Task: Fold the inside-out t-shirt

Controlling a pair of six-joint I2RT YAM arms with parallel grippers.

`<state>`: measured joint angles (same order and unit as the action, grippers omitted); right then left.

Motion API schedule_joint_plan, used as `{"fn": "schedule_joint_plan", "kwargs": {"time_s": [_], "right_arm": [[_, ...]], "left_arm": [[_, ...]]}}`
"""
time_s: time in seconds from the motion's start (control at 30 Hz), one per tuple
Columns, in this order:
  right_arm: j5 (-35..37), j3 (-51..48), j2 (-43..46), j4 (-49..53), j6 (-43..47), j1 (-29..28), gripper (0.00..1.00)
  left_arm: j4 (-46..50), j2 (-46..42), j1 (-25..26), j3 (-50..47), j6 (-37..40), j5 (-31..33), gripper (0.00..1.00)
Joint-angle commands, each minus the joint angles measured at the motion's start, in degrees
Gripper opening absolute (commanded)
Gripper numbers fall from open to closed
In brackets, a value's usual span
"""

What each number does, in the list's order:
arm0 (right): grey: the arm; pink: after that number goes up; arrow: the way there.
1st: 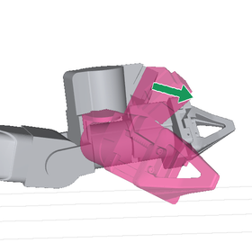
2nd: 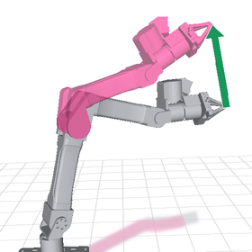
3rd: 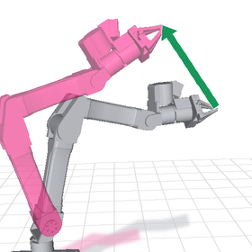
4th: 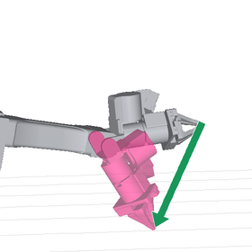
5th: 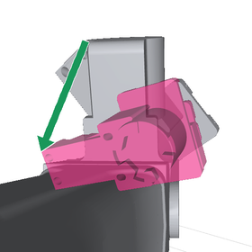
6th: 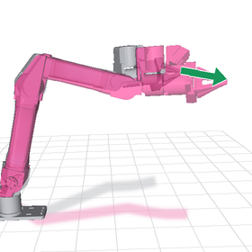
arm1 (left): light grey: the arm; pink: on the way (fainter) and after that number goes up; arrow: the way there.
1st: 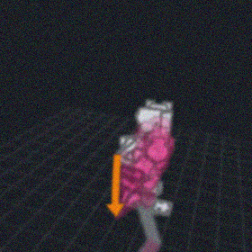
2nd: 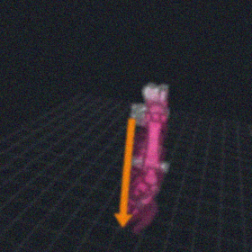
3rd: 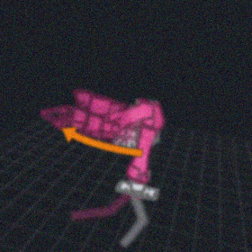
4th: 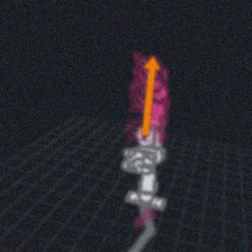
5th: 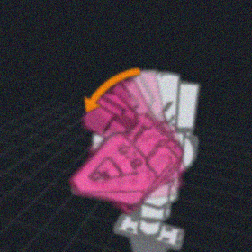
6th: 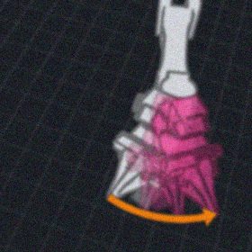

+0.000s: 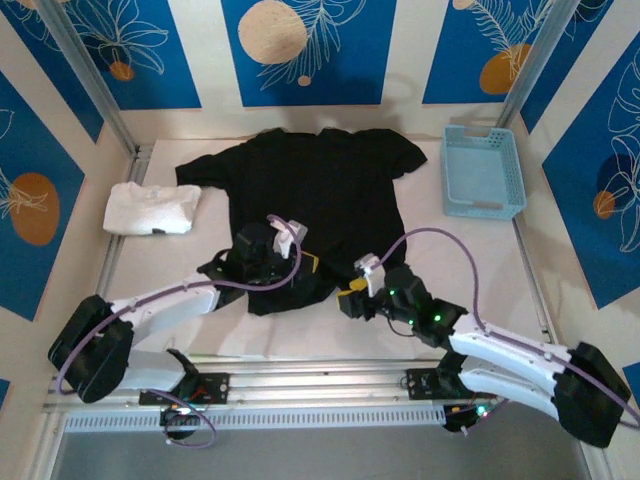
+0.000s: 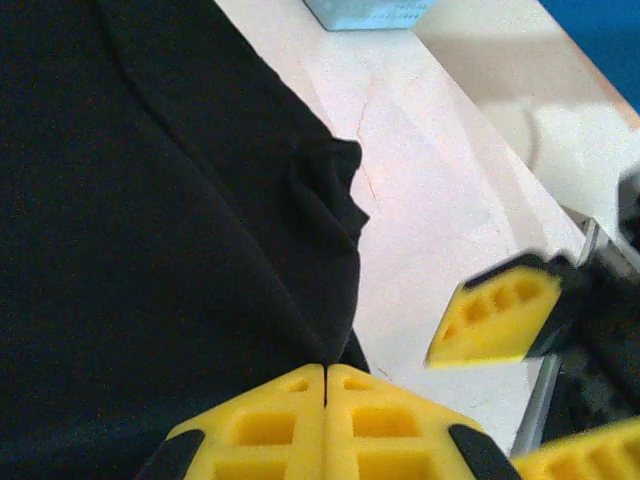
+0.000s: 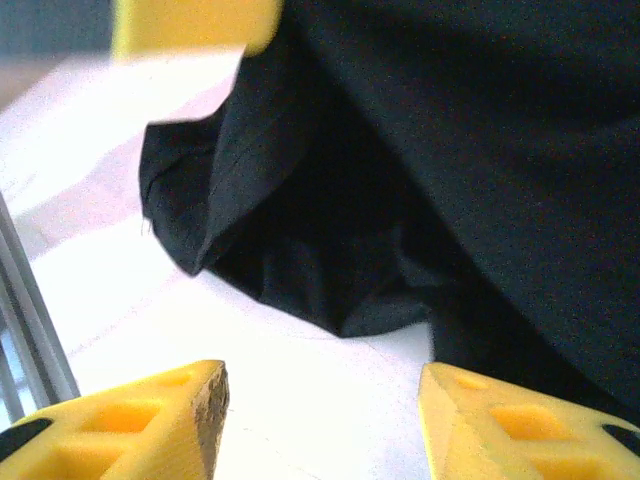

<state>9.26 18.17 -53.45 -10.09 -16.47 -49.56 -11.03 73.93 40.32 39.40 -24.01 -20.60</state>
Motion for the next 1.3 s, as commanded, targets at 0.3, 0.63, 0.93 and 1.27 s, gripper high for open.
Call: {"fn": "schedule_joint_plan", "kwargs": {"time_s": [0.3, 0.63, 0.93, 1.27], "right_arm": [[14.23, 7.50, -32.67, -34.11, 23.08, -4.21, 0.42], [23.83, 18.12, -49.27, -35.86, 28.63, -1.19, 0.34], [31.25, 23.65, -53.02, -30.26, 29.88, 1.23, 0.33], [36.22, 36.82, -59.24, -20.30, 32.94, 2.77, 0.42]], "left_arm": [[16.97, -6.65, -4.30, 12.22, 3.69, -1.01, 0.00], [17.26, -8.18, -4.47, 17.01, 4.37, -1.38, 0.00], [15.81, -9.83, -4.47, 18.62, 1.08, -2.95, 0.00], [14.06, -7.53, -2.91, 24.69, -1.92, -6.70, 0.00]]}}
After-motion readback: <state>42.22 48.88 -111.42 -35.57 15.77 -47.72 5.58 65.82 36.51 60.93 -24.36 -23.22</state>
